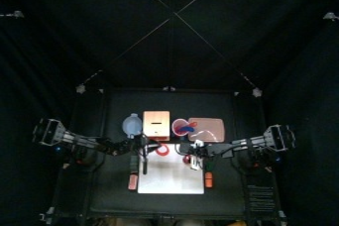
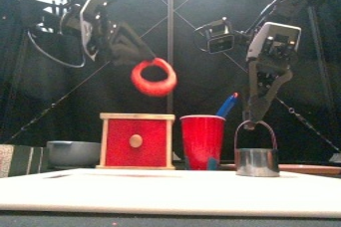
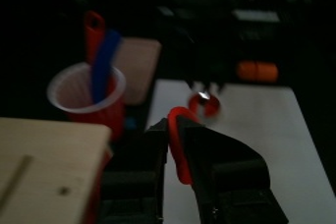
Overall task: Get the cutter from the drawer then cut the dough then place the extra dough in the bowl
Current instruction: Place the extra dough in the bowl
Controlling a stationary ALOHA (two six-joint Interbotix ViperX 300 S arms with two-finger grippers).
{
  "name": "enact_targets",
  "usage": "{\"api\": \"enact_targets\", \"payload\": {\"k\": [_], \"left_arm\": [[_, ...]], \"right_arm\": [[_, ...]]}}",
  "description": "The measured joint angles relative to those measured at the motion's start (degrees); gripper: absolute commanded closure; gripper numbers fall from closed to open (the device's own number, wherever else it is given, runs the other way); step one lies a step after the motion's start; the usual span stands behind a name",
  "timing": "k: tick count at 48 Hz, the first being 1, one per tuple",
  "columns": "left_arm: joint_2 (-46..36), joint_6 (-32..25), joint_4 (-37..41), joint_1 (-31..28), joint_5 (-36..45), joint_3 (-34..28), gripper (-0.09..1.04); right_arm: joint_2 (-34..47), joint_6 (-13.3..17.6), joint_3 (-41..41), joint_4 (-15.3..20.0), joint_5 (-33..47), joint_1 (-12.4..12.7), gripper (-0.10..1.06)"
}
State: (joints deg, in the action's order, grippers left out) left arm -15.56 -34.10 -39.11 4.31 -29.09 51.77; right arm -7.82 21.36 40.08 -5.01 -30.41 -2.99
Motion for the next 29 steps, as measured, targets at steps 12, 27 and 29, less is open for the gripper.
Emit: {"api": "enact_targets", "payload": {"k": [12, 27, 29], "left_arm": [[-13.36, -0.7, 2.99, -9.93, -0.26, 5.1, 0.35], [-26.37, -0.62, 2.02, -17.75, -0.7, 18.9, 0.35], [-26.81, -0.62, 1.85, -18.37, -0.7, 20.3, 0.35]], "right_arm": [[0.0, 0.0, 0.09, 0.09, 0.09, 0.0, 0.14], [0.0, 0.0, 0.35, -0.09, 1.32, 0.0, 0.14], [0.0, 0.0, 0.35, -0.09, 1.41, 0.0, 0.14]]}}
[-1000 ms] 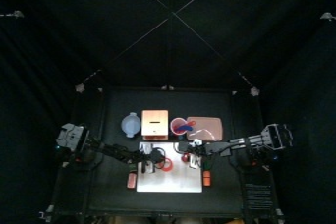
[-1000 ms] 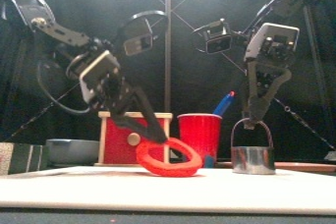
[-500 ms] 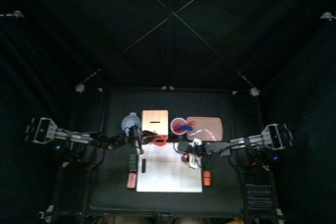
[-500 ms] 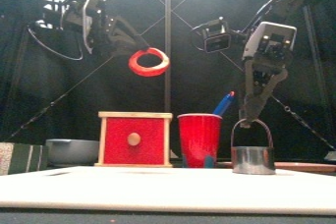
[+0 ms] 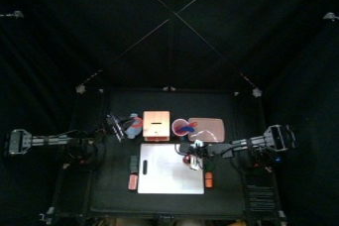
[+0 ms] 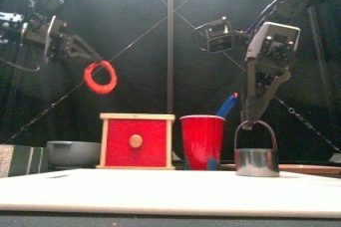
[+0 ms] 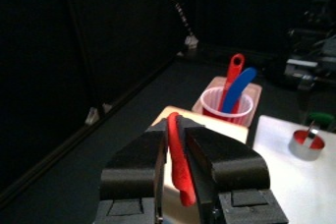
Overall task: Get the cutter from the drawer then cut the dough then place the extra dough in the bowl
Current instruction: Place the extra dough in the bowl
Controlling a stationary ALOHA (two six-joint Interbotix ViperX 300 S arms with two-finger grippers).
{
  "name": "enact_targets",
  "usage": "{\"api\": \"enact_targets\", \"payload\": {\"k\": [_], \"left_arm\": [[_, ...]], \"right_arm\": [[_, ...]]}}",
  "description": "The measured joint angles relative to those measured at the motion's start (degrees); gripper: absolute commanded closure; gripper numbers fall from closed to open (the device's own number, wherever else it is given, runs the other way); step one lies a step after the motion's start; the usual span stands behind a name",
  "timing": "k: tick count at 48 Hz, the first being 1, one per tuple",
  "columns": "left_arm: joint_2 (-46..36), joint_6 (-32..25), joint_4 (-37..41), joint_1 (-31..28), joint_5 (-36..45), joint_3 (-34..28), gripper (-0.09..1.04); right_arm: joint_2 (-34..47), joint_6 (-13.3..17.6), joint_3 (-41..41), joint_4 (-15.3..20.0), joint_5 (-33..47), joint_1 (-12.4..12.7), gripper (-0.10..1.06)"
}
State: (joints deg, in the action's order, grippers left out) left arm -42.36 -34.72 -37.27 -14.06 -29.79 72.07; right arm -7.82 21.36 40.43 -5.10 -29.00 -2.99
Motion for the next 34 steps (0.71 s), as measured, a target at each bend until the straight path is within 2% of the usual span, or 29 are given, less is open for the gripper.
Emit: {"api": "enact_targets", "payload": {"k": [6, 12, 20, 24, 34], "left_arm": [[0.53, 0.0, -0.35, -1.67, 2.11, 3.78, 0.34], [2.55, -0.09, -0.44, -2.37, 6.06, 4.22, 0.29], [6.86, 0.18, -4.39, -5.36, 8.88, 4.22, 0.06], [8.61, 0.18, -7.65, -6.42, 8.96, 4.22, -0.02], [8.79, 0.0, -17.75, -7.21, 7.29, 2.9, -0.03]], "right_arm": [[0.0, 0.0, 0.0, 0.0, 0.09, 0.0, 0.14], [0.0, 0.0, 0.0, 0.0, 0.09, 0.0, 0.14], [-0.09, 0.0, 0.0, 0.0, 0.09, 0.0, 0.14], [-0.09, 0.0, 0.0, 0.09, 0.09, 0.0, 0.14], [0.0, 0.09, -0.09, -0.09, 0.09, 0.09, 0.14]]}}
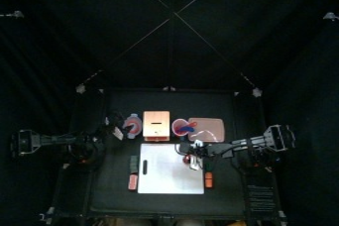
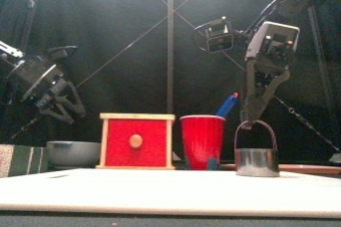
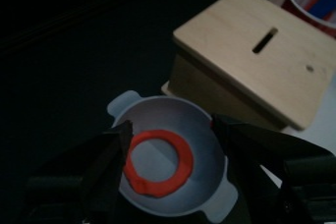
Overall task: Get the cutter from the drawer then cut the dough then place the extra dough in the bowl
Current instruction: Place the extra dough in the bowl
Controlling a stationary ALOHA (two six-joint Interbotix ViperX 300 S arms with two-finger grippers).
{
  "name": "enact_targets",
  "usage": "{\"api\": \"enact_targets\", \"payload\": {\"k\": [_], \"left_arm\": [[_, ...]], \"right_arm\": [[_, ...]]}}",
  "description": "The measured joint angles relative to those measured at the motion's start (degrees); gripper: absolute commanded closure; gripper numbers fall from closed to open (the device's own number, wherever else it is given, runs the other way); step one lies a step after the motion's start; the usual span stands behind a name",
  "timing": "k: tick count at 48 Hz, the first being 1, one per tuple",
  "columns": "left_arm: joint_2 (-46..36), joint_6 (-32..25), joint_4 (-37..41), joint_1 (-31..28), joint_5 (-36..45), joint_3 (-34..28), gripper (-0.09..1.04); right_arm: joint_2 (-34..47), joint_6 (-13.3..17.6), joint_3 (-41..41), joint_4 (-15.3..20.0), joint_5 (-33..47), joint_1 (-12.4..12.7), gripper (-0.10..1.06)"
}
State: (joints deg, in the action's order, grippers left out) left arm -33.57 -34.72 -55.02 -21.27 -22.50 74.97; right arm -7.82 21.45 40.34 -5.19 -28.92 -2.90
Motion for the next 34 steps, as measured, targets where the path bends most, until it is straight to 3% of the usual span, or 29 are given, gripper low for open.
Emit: {"api": "enact_targets", "payload": {"k": [7, 20, 29, 34], "left_arm": [[-1.49, -0.62, 2.72, 2.2, -0.18, -1.67, -0.03], [-2.46, 1.14, 24.52, 17.4, -1.32, -2.99, -0.03], [-2.46, 6.06, 26.89, 22.76, -3.16, -3.69, -0.03], [-2.55, 8.53, 28.39, 24.35, -3.43, -4.04, -0.03]], "right_arm": [[-0.35, -0.09, -0.18, -1.49, 2.29, 0.0, 0.14], [-4.75, -0.18, 0.35, -7.82, 20.13, 0.0, 0.14], [-6.06, -0.97, 3.08, -11.51, 35.86, 0.0, 0.14], [-6.06, -0.79, 4.04, -11.87, 41.04, 0.0, 0.14]]}}
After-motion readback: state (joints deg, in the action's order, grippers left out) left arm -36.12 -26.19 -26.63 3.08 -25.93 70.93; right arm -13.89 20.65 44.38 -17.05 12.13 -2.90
